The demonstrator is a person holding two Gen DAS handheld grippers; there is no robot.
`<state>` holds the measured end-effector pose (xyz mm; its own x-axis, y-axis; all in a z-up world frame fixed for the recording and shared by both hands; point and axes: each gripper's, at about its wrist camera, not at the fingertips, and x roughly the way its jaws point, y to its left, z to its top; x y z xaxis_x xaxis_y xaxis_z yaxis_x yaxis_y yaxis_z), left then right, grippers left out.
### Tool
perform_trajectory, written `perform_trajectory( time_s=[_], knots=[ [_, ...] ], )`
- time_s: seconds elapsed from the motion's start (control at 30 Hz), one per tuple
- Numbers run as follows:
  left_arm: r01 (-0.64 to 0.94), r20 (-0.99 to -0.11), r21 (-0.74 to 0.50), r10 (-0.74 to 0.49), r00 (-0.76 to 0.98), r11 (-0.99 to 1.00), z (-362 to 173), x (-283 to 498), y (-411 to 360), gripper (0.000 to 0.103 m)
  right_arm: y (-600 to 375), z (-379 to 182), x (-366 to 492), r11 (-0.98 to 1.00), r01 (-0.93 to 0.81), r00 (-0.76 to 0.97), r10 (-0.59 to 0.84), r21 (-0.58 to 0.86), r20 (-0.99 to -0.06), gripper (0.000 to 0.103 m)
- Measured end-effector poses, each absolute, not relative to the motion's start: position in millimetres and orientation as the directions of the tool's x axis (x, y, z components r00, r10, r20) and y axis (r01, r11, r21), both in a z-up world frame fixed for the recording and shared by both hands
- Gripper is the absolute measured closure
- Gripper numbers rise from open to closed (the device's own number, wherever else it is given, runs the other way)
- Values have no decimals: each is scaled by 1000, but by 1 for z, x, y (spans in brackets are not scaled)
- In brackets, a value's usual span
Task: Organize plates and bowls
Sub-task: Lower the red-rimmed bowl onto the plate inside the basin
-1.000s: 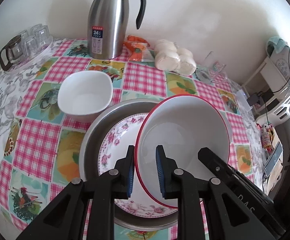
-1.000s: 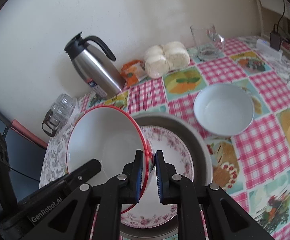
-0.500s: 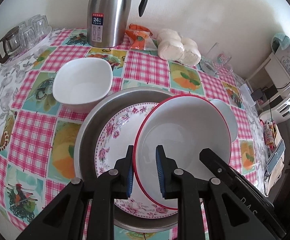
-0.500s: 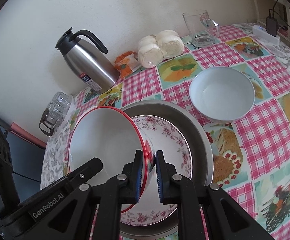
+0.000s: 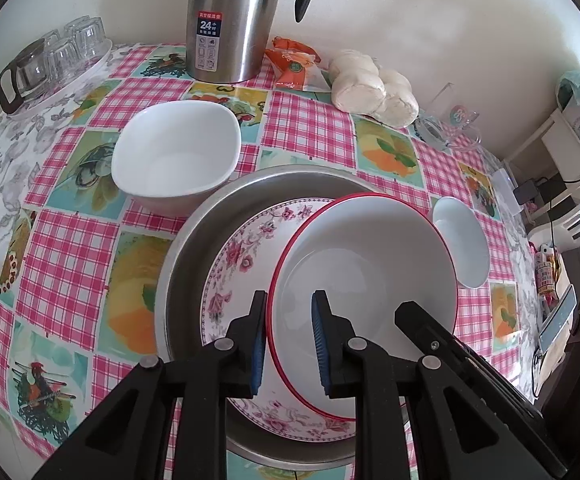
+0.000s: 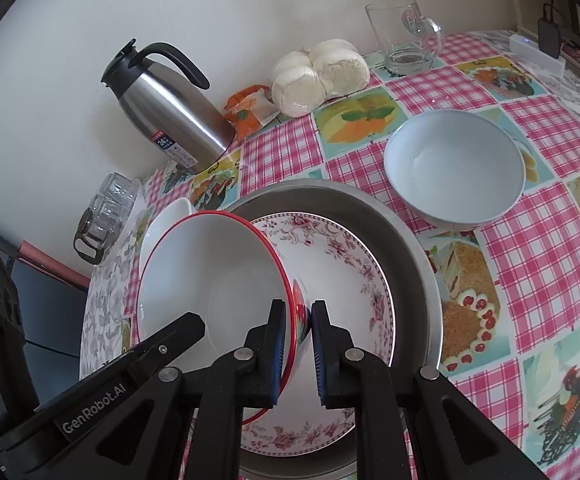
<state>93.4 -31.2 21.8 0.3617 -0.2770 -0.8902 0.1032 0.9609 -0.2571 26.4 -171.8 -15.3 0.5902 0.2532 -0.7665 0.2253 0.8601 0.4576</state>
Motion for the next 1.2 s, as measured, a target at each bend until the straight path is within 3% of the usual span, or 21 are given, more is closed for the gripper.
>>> perform_trajectory(
  time_s=[0.5, 1.2],
  knots=[
    [78, -902, -257, -267, 340, 963, 11, 98, -31, 82, -170, -26, 34, 853, 238, 568, 265, 464, -779, 89],
    [38, -898, -309, -305, 316, 950, 4, 102, -24, 82, -173, -31, 37, 842, 225, 571, 294, 491, -766, 80]
  ],
)
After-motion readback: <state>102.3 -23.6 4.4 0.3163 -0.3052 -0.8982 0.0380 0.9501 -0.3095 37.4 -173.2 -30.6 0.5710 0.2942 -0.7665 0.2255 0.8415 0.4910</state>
